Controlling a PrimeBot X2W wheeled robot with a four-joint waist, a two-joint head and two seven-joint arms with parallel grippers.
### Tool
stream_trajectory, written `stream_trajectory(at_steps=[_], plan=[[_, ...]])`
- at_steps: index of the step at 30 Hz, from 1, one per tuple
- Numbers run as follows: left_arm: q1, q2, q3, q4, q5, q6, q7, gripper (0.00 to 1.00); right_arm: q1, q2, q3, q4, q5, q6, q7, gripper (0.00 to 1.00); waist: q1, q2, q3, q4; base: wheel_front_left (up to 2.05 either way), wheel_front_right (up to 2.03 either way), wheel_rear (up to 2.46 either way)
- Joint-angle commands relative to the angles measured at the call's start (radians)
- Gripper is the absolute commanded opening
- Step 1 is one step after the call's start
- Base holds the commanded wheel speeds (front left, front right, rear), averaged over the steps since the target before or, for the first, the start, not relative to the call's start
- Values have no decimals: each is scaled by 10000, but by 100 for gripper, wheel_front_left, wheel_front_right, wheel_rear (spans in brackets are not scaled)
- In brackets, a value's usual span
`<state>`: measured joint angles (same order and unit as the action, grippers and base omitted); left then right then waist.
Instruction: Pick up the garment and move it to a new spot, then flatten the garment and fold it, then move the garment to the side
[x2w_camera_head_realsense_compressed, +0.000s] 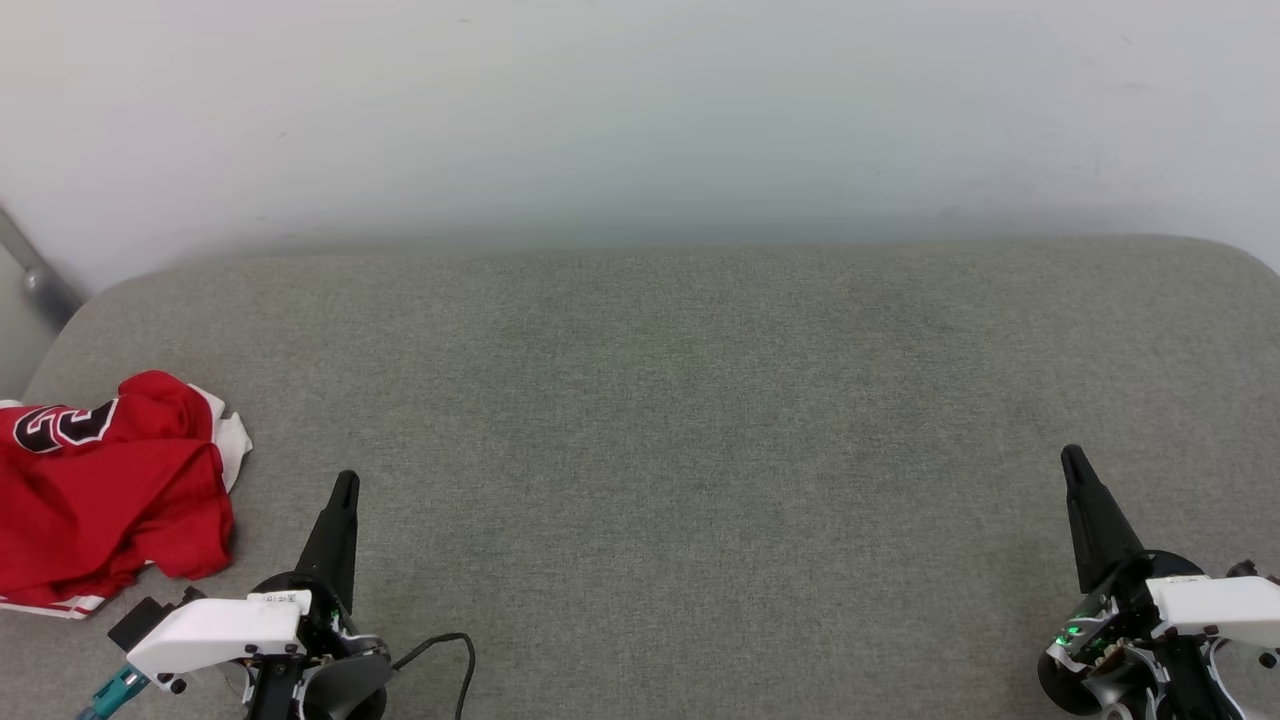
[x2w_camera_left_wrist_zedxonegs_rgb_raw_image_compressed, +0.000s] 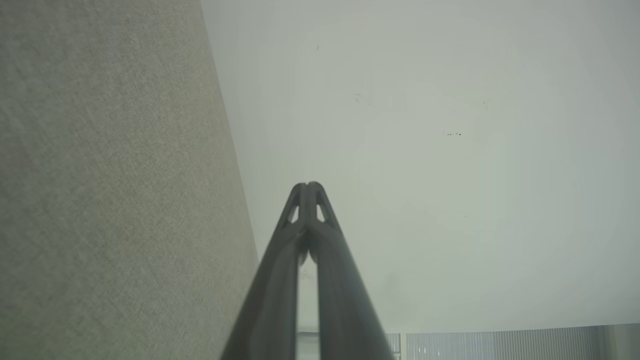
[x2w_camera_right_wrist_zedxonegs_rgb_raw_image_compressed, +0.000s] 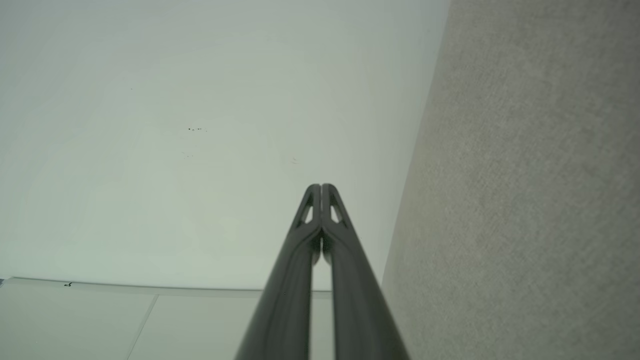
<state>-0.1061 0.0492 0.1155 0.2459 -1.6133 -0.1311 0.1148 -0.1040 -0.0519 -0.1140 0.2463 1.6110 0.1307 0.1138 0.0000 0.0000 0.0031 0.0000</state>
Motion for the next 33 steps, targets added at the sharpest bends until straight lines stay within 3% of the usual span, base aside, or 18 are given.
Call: stream_trajectory(at_steps=[1, 18, 19, 33], plan=[[-58, -12, 11, -13, 10, -37, 7, 0, -115, 37, 0, 2, 39, 0, 1, 0, 0, 0, 0, 0, 0, 0, 0], [-58, -12, 11, -13, 10, -37, 7, 0, -115, 37, 0, 2, 39, 0, 1, 0, 0, 0, 0, 0, 0, 0, 0], [0, 0, -1, 0, 0, 0, 0, 100, 0, 0, 0, -1, 0, 0, 0, 100, 0, 0, 0, 0, 0, 0, 0], [-16, -6, -759, -202, 324, 2, -615, 100, 163, -51, 476, -261, -378, 0, -587, 100, 0, 0, 9, -27, 0, 0, 0]])
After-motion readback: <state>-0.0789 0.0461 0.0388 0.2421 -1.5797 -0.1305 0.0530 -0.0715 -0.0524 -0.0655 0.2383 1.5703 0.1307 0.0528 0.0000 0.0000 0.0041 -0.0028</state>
